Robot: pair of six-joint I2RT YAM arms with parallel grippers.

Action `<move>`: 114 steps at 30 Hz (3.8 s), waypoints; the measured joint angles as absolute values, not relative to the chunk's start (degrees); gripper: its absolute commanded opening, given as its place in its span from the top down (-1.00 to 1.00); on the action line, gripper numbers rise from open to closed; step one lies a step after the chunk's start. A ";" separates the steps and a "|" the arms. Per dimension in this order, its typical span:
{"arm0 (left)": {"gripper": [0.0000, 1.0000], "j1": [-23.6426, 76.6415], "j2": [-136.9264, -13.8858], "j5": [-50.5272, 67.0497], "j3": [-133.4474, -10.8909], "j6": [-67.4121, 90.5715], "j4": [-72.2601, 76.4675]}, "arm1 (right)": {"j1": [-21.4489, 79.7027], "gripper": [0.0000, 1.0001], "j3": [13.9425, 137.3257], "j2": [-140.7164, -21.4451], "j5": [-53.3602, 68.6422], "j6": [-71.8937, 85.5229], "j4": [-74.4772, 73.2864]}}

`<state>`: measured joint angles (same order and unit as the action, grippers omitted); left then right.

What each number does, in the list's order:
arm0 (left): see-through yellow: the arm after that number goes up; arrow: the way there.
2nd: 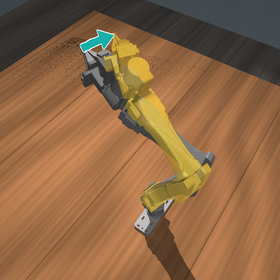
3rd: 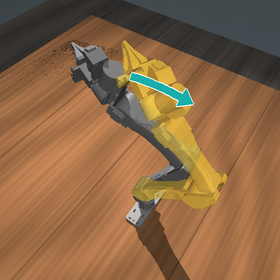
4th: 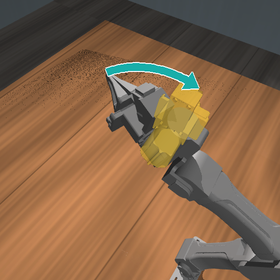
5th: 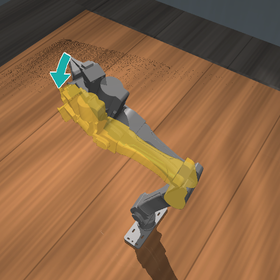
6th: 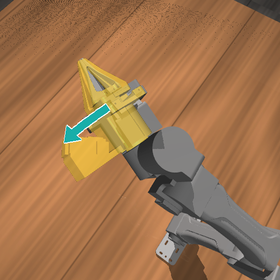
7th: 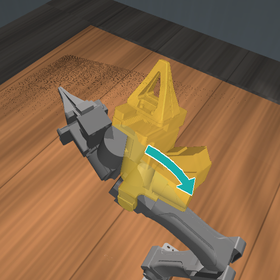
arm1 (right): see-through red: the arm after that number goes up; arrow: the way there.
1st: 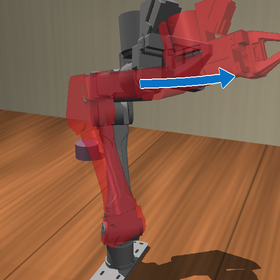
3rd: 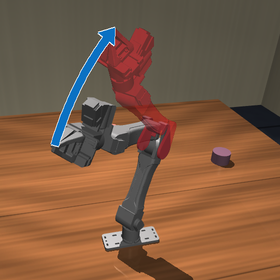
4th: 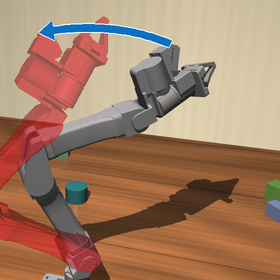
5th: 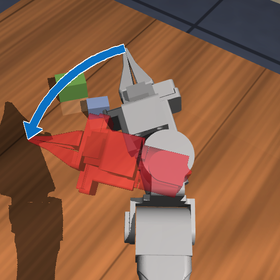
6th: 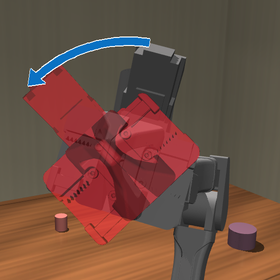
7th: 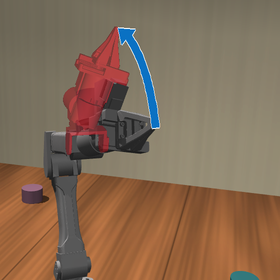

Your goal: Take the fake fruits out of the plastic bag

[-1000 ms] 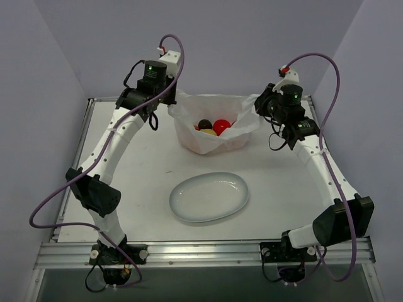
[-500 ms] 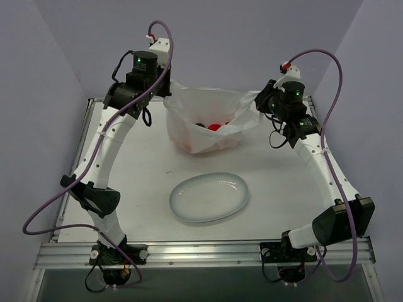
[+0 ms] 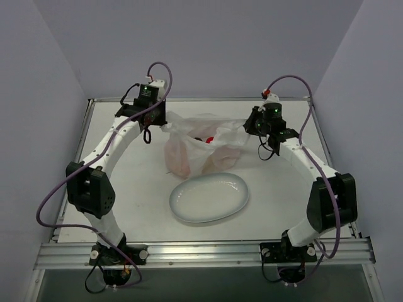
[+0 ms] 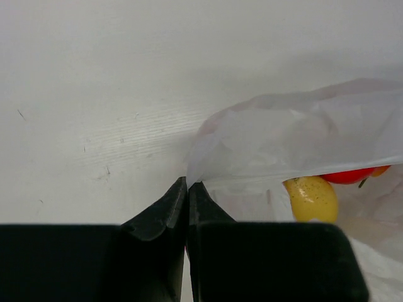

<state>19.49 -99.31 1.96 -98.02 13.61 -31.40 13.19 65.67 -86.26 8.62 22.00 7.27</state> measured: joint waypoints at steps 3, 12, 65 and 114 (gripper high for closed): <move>0.95 16.91 -100.66 3.62 -93.91 15.97 -29.32 | 13.80 1.00 62.98 -91.05 9.08 22.76 10.41; -0.63 12.45 -103.88 5.98 -92.42 19.03 -26.44 | 15.66 1.00 59.51 -96.14 6.00 23.49 14.39; 0.95 26.61 -78.83 -1.72 -53.52 36.73 6.46 | 34.28 -0.97 58.28 -66.89 -11.20 26.11 3.38; 0.95 30.76 -74.98 -4.34 -35.22 37.82 12.67 | 31.86 -0.78 47.35 -75.18 -18.15 23.94 3.40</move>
<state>30.76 -74.98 -4.34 -35.22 37.82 12.67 31.86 47.35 -75.18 -18.15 23.94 3.40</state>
